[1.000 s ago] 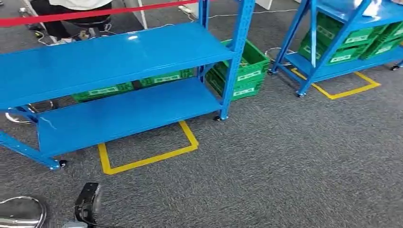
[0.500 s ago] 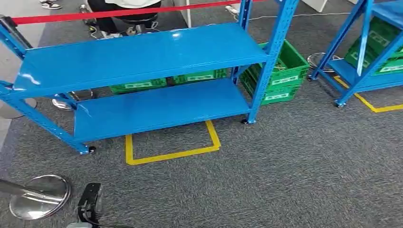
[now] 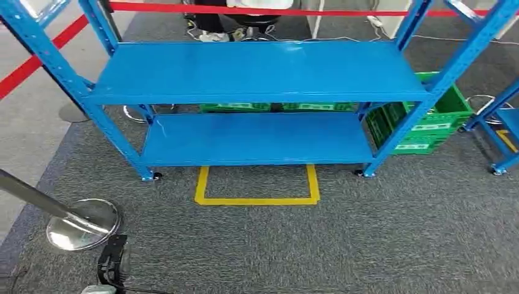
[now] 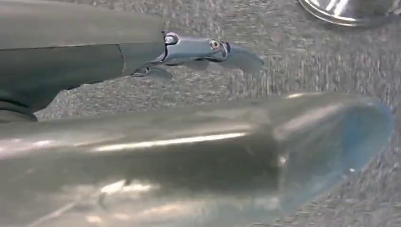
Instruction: Take the parts from the cabinet and place them on the table.
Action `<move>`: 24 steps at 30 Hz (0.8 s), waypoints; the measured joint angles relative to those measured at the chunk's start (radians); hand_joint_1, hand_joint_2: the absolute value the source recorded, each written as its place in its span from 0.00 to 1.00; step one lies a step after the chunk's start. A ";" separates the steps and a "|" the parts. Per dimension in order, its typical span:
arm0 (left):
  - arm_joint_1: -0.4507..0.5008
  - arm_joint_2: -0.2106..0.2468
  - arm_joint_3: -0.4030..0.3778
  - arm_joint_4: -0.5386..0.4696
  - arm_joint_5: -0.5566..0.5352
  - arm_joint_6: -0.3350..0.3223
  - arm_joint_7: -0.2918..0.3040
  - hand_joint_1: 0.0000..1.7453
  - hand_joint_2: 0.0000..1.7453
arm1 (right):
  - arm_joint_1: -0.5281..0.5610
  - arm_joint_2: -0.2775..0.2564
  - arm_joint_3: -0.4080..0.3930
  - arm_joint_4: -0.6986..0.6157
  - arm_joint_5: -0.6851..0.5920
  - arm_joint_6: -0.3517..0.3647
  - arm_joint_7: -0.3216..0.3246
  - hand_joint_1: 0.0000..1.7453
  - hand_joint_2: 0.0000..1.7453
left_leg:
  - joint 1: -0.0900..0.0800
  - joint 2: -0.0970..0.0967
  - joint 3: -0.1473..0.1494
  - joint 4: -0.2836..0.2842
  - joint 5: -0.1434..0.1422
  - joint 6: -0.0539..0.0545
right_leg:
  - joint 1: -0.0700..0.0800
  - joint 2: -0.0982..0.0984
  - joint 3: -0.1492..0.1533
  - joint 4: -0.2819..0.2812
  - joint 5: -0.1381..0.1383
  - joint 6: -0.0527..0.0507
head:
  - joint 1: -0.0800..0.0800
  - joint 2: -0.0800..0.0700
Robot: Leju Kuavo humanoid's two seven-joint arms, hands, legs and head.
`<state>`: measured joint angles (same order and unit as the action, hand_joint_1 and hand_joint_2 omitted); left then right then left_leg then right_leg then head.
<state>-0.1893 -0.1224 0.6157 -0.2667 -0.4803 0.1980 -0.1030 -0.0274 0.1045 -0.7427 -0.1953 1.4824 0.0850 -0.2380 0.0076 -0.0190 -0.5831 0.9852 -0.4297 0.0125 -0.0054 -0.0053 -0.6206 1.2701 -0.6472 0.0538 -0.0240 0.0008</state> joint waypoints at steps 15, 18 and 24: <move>0.002 -0.002 0.000 -0.003 -0.010 0.010 0.006 0.00 0.00 | 0.002 -0.001 -0.001 0.004 0.001 0.000 0.007 0.00 0.00 | -0.001 0.007 -0.099 0.245 -0.132 -0.058 | -0.013 0.027 0.072 -0.239 0.153 -0.048 | -0.004 0.000; 0.011 -0.002 0.000 -0.003 -0.010 0.009 0.007 0.00 0.00 | 0.010 -0.001 -0.002 0.004 0.000 0.000 0.010 0.00 0.00 | 0.000 0.007 -0.181 0.314 -0.088 -0.056 | -0.013 0.017 0.107 -0.239 0.125 -0.046 | -0.004 0.000; 0.010 0.002 0.000 -0.004 -0.010 0.005 0.007 0.00 0.00 | 0.006 -0.001 -0.005 0.004 -0.007 -0.001 0.017 0.00 0.00 | -0.008 0.022 -0.070 0.036 0.031 -0.034 | -0.005 0.008 0.172 -0.265 0.063 -0.018 | -0.005 0.000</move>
<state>-0.1794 -0.1209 0.6157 -0.2709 -0.4902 0.2033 -0.0961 -0.0210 0.1034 -0.7473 -0.1911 1.4752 0.0843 -0.2213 -0.0005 0.0032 -0.6528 1.0209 -0.3985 -0.0210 -0.0107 0.0031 -0.4489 1.0050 -0.5845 0.0356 -0.0286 0.0011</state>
